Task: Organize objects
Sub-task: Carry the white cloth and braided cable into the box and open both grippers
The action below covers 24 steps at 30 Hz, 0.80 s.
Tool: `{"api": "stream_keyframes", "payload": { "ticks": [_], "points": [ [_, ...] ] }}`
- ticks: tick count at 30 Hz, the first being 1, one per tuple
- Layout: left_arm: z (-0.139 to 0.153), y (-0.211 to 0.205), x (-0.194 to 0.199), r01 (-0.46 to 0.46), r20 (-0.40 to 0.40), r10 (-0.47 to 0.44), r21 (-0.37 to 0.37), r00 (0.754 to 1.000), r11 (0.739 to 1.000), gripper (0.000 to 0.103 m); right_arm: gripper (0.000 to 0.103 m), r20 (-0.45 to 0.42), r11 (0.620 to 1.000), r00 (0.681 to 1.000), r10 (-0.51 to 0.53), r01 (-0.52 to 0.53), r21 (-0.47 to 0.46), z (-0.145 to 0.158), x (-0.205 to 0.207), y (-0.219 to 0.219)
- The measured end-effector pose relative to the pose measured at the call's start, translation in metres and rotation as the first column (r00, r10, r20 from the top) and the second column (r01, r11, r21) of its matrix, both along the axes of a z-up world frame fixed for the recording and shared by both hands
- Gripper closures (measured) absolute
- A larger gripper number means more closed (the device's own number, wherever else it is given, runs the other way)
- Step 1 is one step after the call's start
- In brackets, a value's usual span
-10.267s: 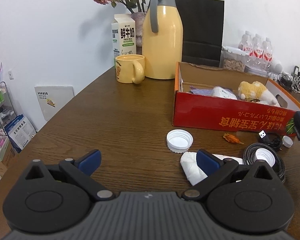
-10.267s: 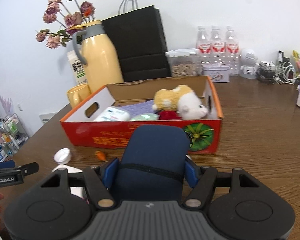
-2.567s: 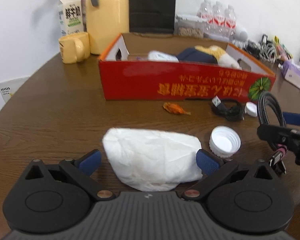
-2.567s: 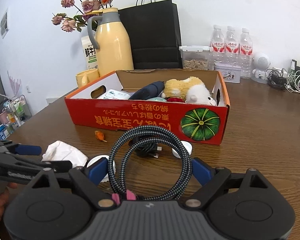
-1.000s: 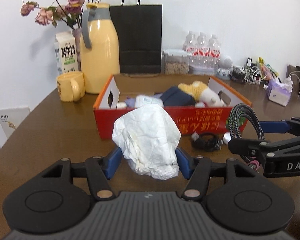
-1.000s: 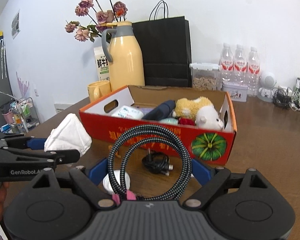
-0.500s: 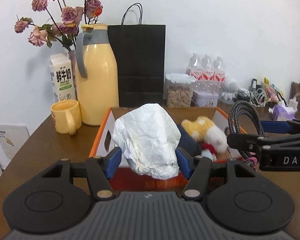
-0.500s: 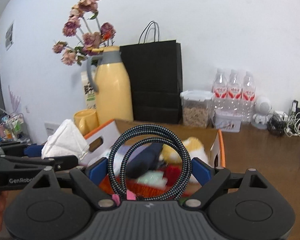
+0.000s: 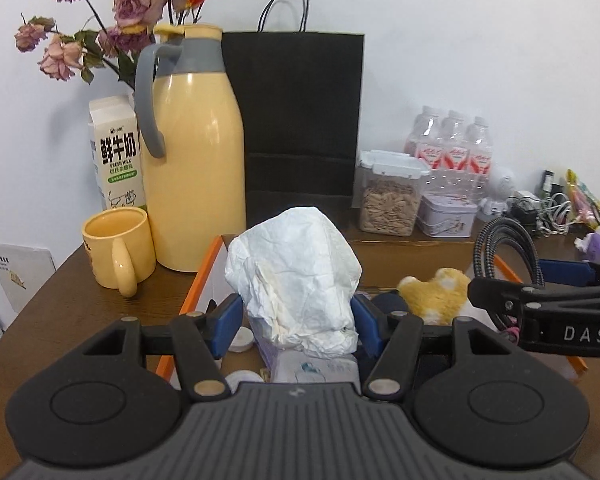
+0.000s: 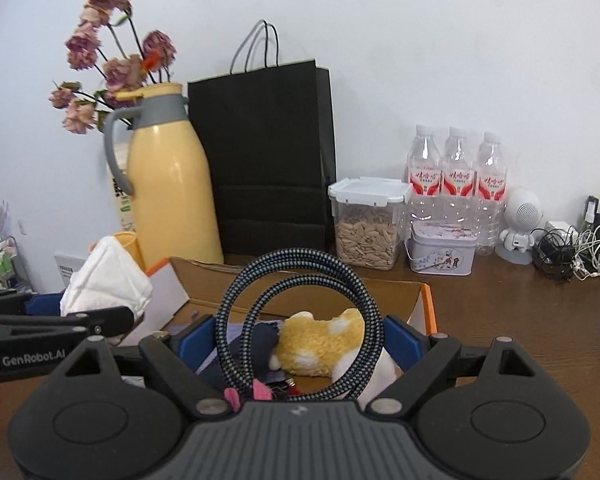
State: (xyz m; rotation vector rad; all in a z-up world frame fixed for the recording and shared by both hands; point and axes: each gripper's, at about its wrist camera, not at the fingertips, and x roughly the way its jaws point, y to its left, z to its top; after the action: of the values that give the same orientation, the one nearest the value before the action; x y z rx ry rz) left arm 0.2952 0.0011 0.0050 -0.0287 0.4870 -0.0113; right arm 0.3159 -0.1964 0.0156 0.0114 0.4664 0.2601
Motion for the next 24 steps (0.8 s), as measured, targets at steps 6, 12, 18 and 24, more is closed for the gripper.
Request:
{"api": "stream_keyframes", "payload": {
  "ticks": [6,12,18,24],
  "points": [
    [-0.016,-0.001,0.023,-0.014,-0.018,0.015,0.015,1.000,1.000,0.042,0.015,-0.041,1.000,0.999,-0.007,0.007,-0.009,-0.018,0.026,-0.002],
    [-0.027,0.003,0.033,-0.031,-0.029,0.031,0.031,0.999,0.999,0.003,0.014,-0.106,1.000,0.994,0.011,-0.011,0.000,-0.038,0.042,-0.005],
    [-0.025,0.004,0.030,-0.080,-0.007,0.081,0.046,0.997,0.996,0.000,0.000,-0.107,0.999,0.994,-0.031,0.028,-0.024,-0.042,0.041,-0.007],
    [-0.023,0.002,0.028,-0.077,0.002,0.077,0.053,0.997,0.996,0.000,0.000,-0.087,1.000,0.996,-0.024,0.023,-0.014,-0.037,0.033,-0.007]
  ]
}}
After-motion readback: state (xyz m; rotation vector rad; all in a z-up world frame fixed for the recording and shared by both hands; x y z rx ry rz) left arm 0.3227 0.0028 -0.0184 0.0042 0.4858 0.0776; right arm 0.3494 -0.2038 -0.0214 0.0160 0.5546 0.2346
